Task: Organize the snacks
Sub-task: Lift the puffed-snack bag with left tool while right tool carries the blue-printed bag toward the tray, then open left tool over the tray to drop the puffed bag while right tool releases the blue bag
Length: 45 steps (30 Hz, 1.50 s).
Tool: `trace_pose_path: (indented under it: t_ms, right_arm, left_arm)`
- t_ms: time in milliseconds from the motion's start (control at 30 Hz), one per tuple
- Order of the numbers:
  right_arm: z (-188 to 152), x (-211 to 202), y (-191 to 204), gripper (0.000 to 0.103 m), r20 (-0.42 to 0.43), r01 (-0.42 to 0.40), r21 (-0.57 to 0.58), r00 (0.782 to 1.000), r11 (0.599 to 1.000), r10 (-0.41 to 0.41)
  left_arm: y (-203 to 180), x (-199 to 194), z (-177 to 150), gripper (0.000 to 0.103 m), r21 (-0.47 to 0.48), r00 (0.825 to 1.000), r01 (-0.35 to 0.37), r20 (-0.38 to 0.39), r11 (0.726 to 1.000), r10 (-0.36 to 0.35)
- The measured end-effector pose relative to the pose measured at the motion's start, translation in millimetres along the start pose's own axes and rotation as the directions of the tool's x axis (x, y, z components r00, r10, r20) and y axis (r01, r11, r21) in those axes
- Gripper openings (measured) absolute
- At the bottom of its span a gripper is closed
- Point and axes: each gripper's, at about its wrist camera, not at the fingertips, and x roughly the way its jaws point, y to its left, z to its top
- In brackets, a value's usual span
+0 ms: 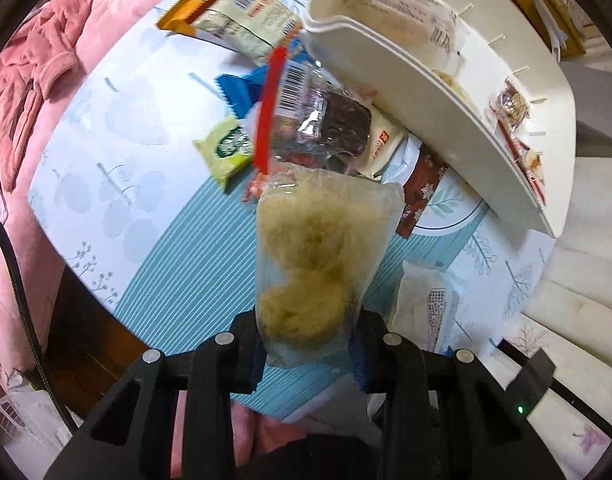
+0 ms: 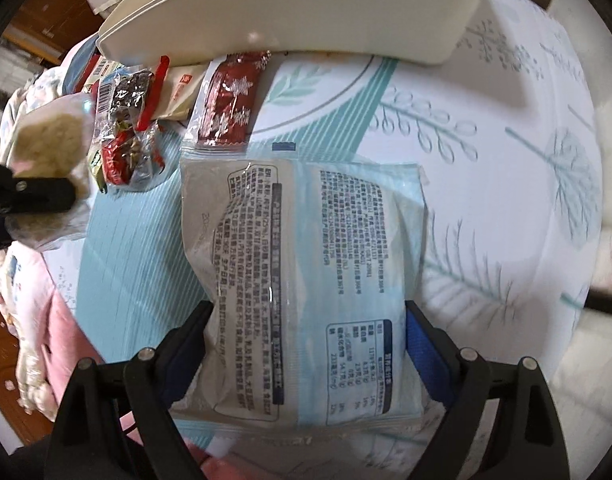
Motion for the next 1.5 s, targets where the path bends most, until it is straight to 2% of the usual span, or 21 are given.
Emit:
trace_pose_path:
  t_ms: [133, 333, 467, 600, 733, 1033, 1233, 1333, 1500]
  right_arm:
    - [-5, -2, -6, 0.091, -0.025, -0.038, 0.084, 0.999, 0.996, 0.040]
    - [7, -9, -25, 0.091, -0.048, -0.114, 0.212, 0.991, 0.970, 0.127]
    - [10, -23, -39, 0.091, -0.032, -0.173, 0.318, 0.981, 0.932, 0.193]
    - [-2, -50, -46, 0.091, 0.029, -0.206, 0.408, 0.977, 0.889, 0.212]
    - [4, -79, -51, 0.091, 0.113, -0.226, 0.450, 0.974, 0.864, 0.195]
    - [26, -134, -49, 0.091, 0.254, -0.228, 0.488, 0.961, 0.843, 0.113]
    - [54, -151, -35, 0.091, 0.324, -0.232, 0.506, 0.944, 0.831, 0.066]
    - [69, -159, -32, 0.091, 0.349, -0.220, 0.507, 0.936, 0.833, 0.035]
    - [94, -161, -29, 0.091, 0.372, -0.206, 0.517, 0.928, 0.830, -0.001]
  left_arm:
    - [21, -28, -6, 0.032, 0.010, 0.999, 0.052, 0.013, 0.999, -0.052]
    - [26, -57, -7, 0.032, 0.039, 0.995, 0.094, 0.030, 0.995, -0.095]
    - [21, -72, 0, 0.032, 0.098, 0.993, 0.108, 0.030, 0.989, -0.111]
    - [14, -86, 12, 0.032, 0.162, 0.992, 0.114, 0.031, 0.980, -0.120]
    - [5, -102, 29, 0.032, 0.225, 0.991, 0.116, 0.034, 0.967, -0.127]
    - [-18, -121, 70, 0.032, 0.331, 0.989, 0.120, 0.038, 0.936, -0.140]
    - [-33, -125, 95, 0.032, 0.377, 0.987, 0.123, 0.047, 0.918, -0.151]
    - [-42, -127, 106, 0.032, 0.398, 0.985, 0.118, 0.070, 0.910, -0.158]
    - [-56, -123, 127, 0.032, 0.410, 0.982, 0.137, 0.066, 0.902, -0.179]
